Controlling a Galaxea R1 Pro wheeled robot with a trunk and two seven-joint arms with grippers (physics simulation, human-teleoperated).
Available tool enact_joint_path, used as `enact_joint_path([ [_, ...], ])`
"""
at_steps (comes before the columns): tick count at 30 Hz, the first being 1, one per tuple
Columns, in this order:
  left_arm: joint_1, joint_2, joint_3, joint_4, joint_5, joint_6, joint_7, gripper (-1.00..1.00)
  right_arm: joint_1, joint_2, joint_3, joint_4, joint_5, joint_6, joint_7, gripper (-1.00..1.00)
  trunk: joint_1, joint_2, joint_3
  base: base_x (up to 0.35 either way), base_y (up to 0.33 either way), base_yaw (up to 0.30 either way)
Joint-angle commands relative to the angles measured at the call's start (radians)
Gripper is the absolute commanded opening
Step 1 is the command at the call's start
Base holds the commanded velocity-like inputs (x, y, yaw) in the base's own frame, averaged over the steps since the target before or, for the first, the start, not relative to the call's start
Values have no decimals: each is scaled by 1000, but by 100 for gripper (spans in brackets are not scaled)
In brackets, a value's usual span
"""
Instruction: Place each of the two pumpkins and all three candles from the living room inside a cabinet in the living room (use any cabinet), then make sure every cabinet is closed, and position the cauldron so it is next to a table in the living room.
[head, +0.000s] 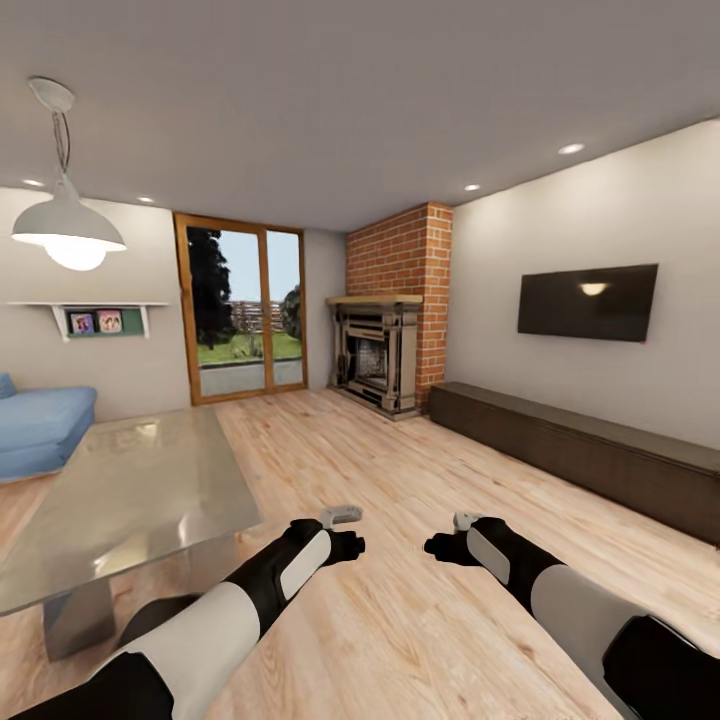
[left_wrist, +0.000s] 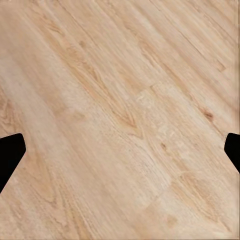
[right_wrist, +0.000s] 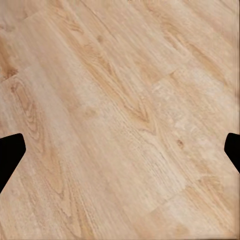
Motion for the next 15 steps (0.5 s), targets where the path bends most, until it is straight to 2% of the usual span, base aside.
enact_joint_path([
  [1, -1, 1, -6, -2, 10, 1, 9, 100, -1, -1, 7, -3, -10, 3, -9, 100, 0, -1, 0, 0, 0, -213],
  [15, -1, 1, -6, -2, 10, 1, 9, 100, 0, -1, 7, -4, -10, 3, -9, 100, 0, -1, 16, 0, 0, -213],
])
